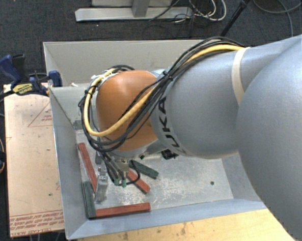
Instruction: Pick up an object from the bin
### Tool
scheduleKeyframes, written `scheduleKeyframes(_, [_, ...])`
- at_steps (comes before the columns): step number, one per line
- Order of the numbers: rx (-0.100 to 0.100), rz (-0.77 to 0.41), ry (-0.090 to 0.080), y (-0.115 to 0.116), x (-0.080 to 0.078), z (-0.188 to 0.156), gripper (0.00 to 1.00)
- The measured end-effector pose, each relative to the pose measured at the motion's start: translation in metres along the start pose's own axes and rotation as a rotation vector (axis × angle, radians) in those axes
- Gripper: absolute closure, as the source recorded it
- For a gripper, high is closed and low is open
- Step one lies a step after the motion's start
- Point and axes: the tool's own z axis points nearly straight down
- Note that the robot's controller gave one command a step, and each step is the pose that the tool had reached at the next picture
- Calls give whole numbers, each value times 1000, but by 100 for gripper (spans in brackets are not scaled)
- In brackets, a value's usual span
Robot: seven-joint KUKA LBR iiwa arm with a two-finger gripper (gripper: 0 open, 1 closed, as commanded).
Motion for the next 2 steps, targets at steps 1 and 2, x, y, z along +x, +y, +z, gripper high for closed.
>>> scheduleKeyframes(1, [-1,-40,-2,-20,-3,74,0])
scheduleKeyframes(2, [4,-6,17,-15,-12,131,100])
